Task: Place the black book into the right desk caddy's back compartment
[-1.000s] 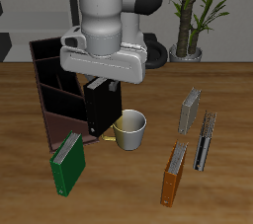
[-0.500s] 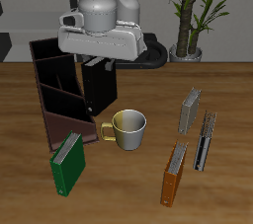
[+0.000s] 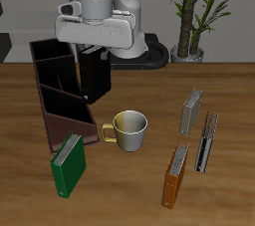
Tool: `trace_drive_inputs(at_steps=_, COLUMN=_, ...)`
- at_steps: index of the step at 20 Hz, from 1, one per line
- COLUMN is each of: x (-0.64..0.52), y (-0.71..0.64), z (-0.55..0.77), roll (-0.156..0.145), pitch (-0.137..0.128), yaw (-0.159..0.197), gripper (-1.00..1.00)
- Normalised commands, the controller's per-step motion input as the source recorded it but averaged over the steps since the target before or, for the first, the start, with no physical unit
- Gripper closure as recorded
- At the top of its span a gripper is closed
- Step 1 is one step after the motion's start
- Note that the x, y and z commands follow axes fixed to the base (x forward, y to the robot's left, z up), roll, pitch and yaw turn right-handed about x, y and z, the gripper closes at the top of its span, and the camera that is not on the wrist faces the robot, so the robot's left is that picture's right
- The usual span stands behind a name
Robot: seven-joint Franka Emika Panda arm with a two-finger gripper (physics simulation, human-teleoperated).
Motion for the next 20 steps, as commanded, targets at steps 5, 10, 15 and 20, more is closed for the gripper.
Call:
trace_drive_inputs(at_steps=5, x=-0.18, y=-0.06, z=0.02, roll=-0.019, pitch=-0.005, yaw=0.067, gripper=1.0)
trace_drive_inputs(at_steps=10, x=-0.24, y=-0.1, z=0.01, roll=-0.008, pitch=-0.002, yaw=0.142, gripper=1.0)
trace_drive_inputs(at_steps=15, x=-0.18, y=-0.16, z=-0.04, roll=-0.034, pitch=0.015, yaw=0.125, gripper=1.0)
trace_drive_inputs(at_steps=20, x=-0.18, y=-0.19, z=-0.01, roll=-0.051, pitch=0.003, yaw=0.104, gripper=1.0)
